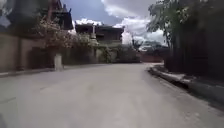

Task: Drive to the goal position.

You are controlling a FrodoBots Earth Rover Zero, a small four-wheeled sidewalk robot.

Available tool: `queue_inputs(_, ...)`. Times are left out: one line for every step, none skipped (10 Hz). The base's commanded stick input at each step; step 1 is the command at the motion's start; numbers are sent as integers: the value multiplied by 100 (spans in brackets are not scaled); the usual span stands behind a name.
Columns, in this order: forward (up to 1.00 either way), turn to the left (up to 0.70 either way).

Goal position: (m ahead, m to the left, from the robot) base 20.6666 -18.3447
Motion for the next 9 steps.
queue_inputs(100, -40)
queue_inputs(100, -39)
queue_inputs(100, -31)
queue_inputs(100, 0)
queue_inputs(100, 0)
queue_inputs(100, 0)
queue_inputs(100, 0)
queue_inputs(100, 0)
queue_inputs(100, 0)
